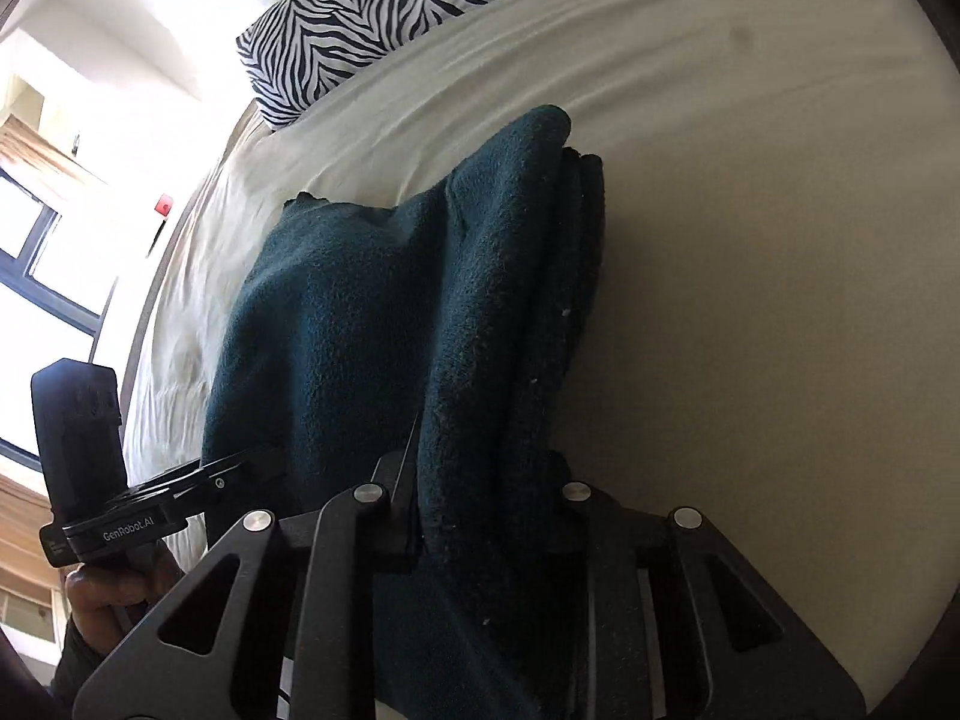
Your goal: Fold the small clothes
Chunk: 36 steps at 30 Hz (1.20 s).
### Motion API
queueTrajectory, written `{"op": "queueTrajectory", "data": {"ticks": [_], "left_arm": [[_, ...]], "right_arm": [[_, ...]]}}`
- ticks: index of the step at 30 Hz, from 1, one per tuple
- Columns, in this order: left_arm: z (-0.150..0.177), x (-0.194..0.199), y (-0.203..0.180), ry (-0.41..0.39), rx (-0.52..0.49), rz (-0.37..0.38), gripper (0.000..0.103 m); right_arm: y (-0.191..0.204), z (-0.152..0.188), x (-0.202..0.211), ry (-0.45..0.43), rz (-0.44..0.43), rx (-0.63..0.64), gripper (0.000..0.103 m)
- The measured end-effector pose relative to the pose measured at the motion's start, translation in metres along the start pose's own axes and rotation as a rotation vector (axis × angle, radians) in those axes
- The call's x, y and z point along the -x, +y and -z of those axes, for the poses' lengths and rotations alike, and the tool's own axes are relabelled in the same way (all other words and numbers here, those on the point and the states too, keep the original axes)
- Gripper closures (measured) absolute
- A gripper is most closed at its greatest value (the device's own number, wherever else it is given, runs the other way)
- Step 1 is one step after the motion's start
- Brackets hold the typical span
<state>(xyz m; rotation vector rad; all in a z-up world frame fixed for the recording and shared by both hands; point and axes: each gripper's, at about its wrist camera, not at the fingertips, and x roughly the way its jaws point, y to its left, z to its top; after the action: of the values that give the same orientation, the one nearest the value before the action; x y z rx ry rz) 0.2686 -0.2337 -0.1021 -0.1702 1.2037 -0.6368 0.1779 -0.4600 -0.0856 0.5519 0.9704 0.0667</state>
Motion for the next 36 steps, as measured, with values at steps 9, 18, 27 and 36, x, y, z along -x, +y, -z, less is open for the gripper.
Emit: {"op": "queueTrajectory", "data": {"ticks": [9, 18, 27, 36], "left_arm": [[0.05, 0.117, 0.029, -0.119, -0.079, -0.092, 0.062], [0.11, 0.12, 0.117, -0.067, 0.019, -0.146, 0.057], [0.128, 0.109, 0.133, -0.111, 0.048, -0.091, 0.035], [0.159, 0.158, 0.117, -0.236, -0.02, -0.189, 0.037]], "right_arm": [[0.129, 0.052, 0.045, -0.058, -0.076, 0.16, 0.082], [0.187, 0.111, -0.021, 0.048, -0.189, 0.11, 0.082], [0.129, 0.138, -0.054, 0.07, -0.338, -0.094, 0.076], [0.102, 0.134, -0.019, -0.052, -0.261, -0.15, 0.058]]}}
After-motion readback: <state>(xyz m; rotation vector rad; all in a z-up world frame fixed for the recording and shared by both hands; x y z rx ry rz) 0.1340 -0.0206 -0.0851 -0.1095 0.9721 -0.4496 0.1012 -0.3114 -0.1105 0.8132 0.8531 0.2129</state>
